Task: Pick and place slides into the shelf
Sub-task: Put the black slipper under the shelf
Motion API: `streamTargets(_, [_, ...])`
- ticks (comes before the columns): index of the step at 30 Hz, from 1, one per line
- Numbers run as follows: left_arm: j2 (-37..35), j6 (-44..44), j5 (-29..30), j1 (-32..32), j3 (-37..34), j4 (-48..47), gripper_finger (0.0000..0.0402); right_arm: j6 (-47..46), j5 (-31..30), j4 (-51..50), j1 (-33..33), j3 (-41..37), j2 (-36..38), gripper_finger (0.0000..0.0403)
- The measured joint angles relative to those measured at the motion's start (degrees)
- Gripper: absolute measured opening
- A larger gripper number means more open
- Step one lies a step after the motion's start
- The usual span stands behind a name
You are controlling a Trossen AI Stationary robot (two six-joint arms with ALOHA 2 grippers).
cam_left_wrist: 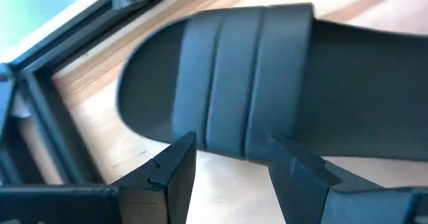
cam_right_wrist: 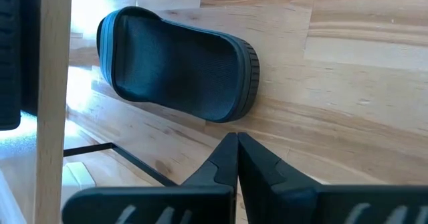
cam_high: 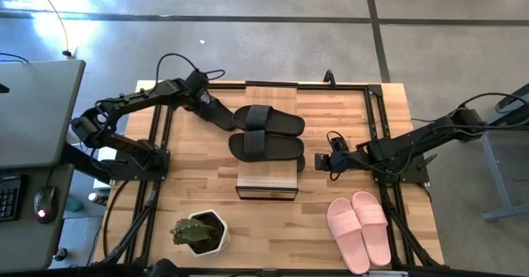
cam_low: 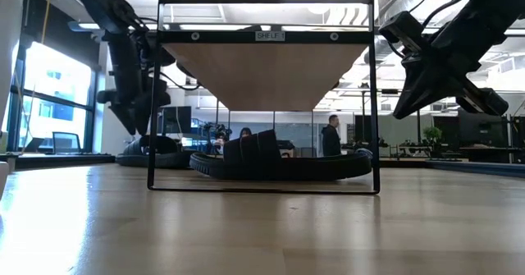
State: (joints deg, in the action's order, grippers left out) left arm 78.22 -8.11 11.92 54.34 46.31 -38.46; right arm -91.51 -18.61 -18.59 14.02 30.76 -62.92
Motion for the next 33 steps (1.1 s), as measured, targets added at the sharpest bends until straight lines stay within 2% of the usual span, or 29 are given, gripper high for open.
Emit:
streamTargets(12, [0.0,4.7,-12.5,0.0,-0.1,4.2,0.0168,0.0,0.0,0.0,0.0,0.0,0.0,0.0000])
streamTargets(15, [0.0,4.5,-13.5,0.0,-0.1,4.7,0.0168,-0.1,0.0,0.0,0.0,0.0,0.0,0.0000])
streamTargets(18, [0.0,2.8,-12.0,-0.2,-0.1,4.3,0.0168,-0.1,0.0,0.0,0.0,0.0,0.0,0.0000])
streamTargets(22, [0.0,2.2,-4.3,-2.6,-0.1,3.3,0.0168,0.0,0.0,0.0,-0.2,0.0,0.0,0.0000])
streamTargets(26, [0.0,2.3,-0.6,-6.1,-0.1,4.3,0.0168,0.0,-0.6,0.0,-0.2,0.0,0.0,0.0000])
streamTargets(33, [0.0,1.2,-0.6,-9.9,0.0,7.5,0.0168,0.0,-0.6,0.0,-0.2,0.0,0.0,0.0000])
